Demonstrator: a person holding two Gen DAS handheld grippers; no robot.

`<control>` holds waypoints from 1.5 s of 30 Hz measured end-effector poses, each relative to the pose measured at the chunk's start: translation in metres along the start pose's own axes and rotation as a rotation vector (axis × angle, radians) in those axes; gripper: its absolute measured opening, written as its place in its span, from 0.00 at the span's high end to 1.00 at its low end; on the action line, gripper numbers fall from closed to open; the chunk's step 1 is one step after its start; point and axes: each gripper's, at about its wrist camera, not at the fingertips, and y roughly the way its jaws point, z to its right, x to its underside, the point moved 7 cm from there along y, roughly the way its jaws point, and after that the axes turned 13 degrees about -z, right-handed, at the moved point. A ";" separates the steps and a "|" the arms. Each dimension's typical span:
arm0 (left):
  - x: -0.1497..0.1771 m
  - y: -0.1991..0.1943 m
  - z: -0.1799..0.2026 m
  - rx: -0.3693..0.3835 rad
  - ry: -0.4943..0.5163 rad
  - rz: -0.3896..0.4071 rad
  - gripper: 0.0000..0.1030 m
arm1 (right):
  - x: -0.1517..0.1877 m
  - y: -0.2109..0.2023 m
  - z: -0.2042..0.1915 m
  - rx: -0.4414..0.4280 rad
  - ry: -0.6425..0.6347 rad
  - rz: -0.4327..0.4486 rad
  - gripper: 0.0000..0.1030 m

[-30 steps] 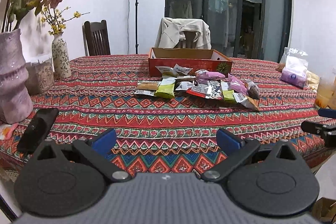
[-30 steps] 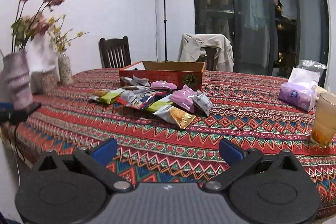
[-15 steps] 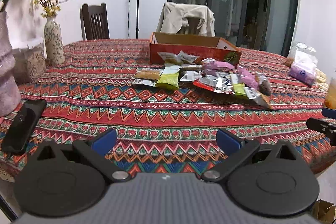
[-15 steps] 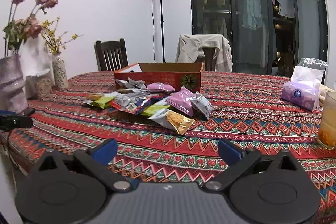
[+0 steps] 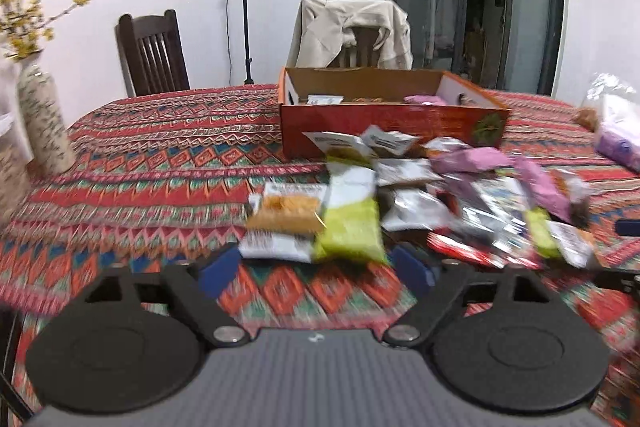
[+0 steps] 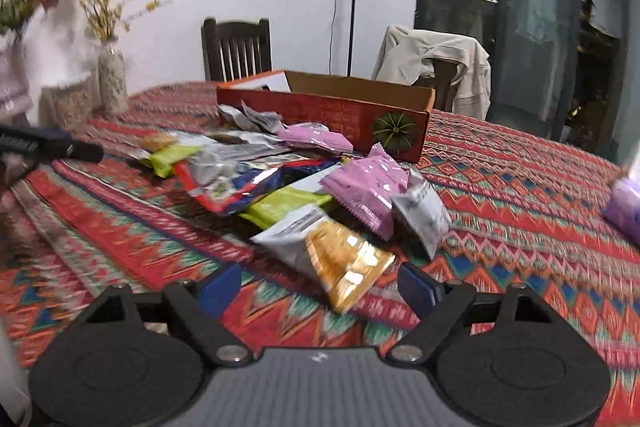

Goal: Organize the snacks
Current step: 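Grasp a biscuit packet with the left gripper while the right grasps another biscuit packet, then lower both biscuit packets into the box beside the others and release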

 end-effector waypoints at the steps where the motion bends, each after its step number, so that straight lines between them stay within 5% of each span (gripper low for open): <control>1: -0.009 0.012 -0.004 0.001 0.003 -0.009 0.25 | -0.005 0.008 0.002 0.006 -0.019 -0.006 0.18; 9: -0.039 0.083 -0.032 0.067 -0.084 -0.086 0.27 | -0.034 0.056 0.012 -0.039 -0.131 -0.063 0.21; 12: -0.040 0.086 -0.032 0.144 -0.117 -0.073 0.46 | -0.037 0.068 0.019 -0.105 -0.045 -0.092 0.34; 15: -0.038 0.081 -0.032 0.130 -0.129 -0.070 0.50 | -0.037 0.068 0.023 -0.091 -0.008 -0.092 0.44; 20: -0.025 0.055 -0.035 0.091 -0.159 -0.071 0.57 | -0.028 0.056 0.021 -0.059 0.026 -0.100 0.48; 34: 0.072 -0.087 -0.003 0.167 -0.245 0.007 0.57 | 0.028 -0.030 -0.005 -0.078 0.112 -0.066 0.50; 45: 0.046 -0.122 0.019 0.206 -0.172 0.090 0.57 | 0.030 -0.075 -0.010 -0.081 0.147 0.002 0.50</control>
